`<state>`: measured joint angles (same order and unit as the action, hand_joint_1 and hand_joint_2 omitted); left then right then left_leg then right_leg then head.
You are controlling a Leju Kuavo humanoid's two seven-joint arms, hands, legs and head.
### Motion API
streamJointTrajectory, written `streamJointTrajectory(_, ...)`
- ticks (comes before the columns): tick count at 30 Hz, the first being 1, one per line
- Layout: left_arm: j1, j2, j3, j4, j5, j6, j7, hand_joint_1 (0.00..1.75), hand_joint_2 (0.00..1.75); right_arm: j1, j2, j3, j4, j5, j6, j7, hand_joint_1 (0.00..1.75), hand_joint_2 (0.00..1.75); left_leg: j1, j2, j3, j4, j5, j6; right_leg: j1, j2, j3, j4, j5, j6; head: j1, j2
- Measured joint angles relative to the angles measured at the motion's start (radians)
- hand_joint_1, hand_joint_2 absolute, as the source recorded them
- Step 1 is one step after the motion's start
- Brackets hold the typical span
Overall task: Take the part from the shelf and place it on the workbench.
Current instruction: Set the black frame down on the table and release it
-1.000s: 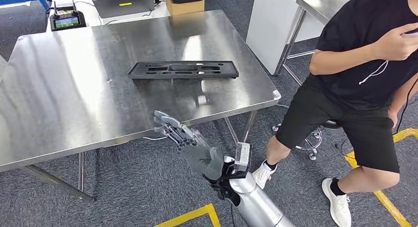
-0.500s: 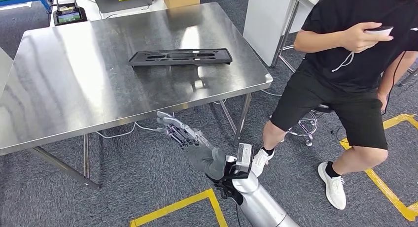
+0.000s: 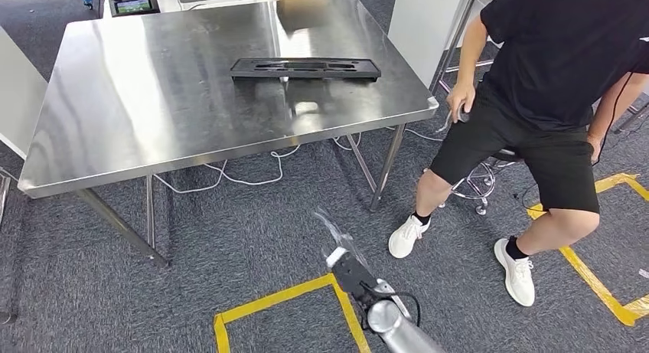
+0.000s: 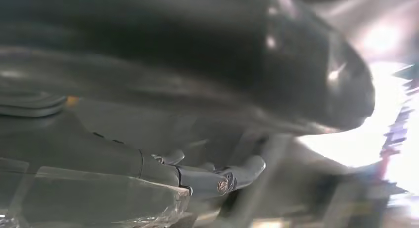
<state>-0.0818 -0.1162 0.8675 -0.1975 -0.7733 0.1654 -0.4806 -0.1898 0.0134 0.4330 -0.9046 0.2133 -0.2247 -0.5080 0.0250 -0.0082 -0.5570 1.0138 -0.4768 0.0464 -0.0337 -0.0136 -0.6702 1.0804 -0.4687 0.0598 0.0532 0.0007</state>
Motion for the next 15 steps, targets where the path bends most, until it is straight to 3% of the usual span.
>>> streamJointTrajectory(2, 0.002, 0.0, 0.008, 0.0, 0.001, 0.005, 0.0, 0.0, 0.0, 0.011, -0.003, -0.027, 0.124, 0.081, -0.145, 0.037, 0.0, 0.0, -0.009, 0.0, -0.03, 0.001, 0.024, 0.013, 0.004, 0.004, -0.039, 0.136, -0.085, -0.008, 0.004, 0.0)
streamJointTrajectory(3, 0.004, -0.001, 0.012, 0.0, 0.001, 0.006, 0.0, 0.0, 0.0, 0.013, -0.006, -0.04, 0.18, 0.106, -0.191, 0.054, 0.0, 0.0, -0.014, 0.001, -0.045, 0.001, 0.036, 0.016, 0.007, 0.006, -0.046, 0.192, -0.103, -0.006, 0.004, 0.0)
streamJointTrajectory(4, 0.005, -0.002, 0.016, 0.0, 0.001, 0.009, 0.0, 0.0, 0.0, 0.016, -0.008, -0.055, 0.234, 0.114, -0.206, 0.071, 0.0, 0.0, -0.02, 0.001, -0.06, 0.001, 0.047, 0.018, 0.012, 0.008, -0.035, 0.216, -0.098, -0.001, 0.005, 0.0)
streamJointTrajectory(5, 0.005, -0.003, 0.018, 0.0, 0.0, 0.011, -0.002, 0.0, 0.0, 0.02, -0.01, -0.072, 0.283, 0.111, -0.203, 0.094, 0.0, 0.0, -0.026, 0.002, -0.074, 0.002, 0.058, 0.02, 0.018, 0.009, -0.007, 0.203, -0.081, 0.001, 0.005, 0.0)
streamJointTrajectory(6, 0.005, -0.003, 0.021, 0.0, 0.0, 0.013, -0.004, 0.0, 0.0, 0.021, -0.011, -0.091, 0.33, 0.108, -0.193, 0.126, 0.0, 0.0, -0.032, 0.001, -0.087, 0.002, 0.069, 0.022, 0.025, 0.01, 0.039, 0.155, -0.062, -0.002, 0.005, 0.0)
streamJointTrajectory(8, 0.006, -0.007, 0.024, 0.0, -0.002, 0.014, -0.01, 0.0, 0.0, 0.024, -0.019, -0.126, 0.411, 0.108, -0.174, 0.194, 0.0, 0.0, -0.04, 0.001, -0.104, 0.002, 0.087, 0.02, 0.043, 0.008, 0.159, -0.007, -0.065, -0.03, 0.004, 0.0)
streamJointTrajectory(10, 0.008, -0.009, 0.027, 0.0, -0.004, 0.012, -0.014, 0.0, 0.0, 0.028, -0.028, -0.153, 0.478, 0.103, -0.143, 0.261, 0.0, 0.0, -0.039, 0.004, -0.106, -0.002, 0.099, 0.012, 0.055, 0.005, 0.227, -0.116, -0.088, -0.056, 0.003, 0.0)
streamJointTrajectory(11, 0.008, -0.008, 0.029, 0.0, -0.005, 0.01, -0.016, 0.0, 0.0, 0.033, -0.029, -0.166, 0.509, 0.098, -0.125, 0.293, 0.0, 0.0, -0.037, 0.005, -0.103, -0.005, 0.106, 0.006, 0.057, 0.004, 0.233, -0.134, -0.087, -0.063, 0.004, 0.0)
streamJointTrajectory(13, 0.01, -0.004, 0.034, 0.0, -0.009, 0.005, -0.018, 0.0, 0.0, 0.049, -0.033, -0.19, 0.564, 0.083, -0.09, 0.357, 0.0, 0.0, -0.032, 0.005, -0.105, -0.003, 0.102, -0.008, 0.044, 0.004, 0.231, -0.149, -0.066, -0.077, 0.004, 0.0)
streamJointTrajectory(15, 0.014, -0.002, 0.037, 0.0, -0.013, 0.002, -0.02, 0.0, 0.0, 0.065, -0.033, -0.21, 0.601, 0.063, -0.052, 0.421, 0.0, 0.0, -0.028, 0.005, -0.122, 0.052, 0.032, -0.021, 0.031, 0.003, 0.224, -0.161, -0.043, -0.088, 0.003, 0.0)
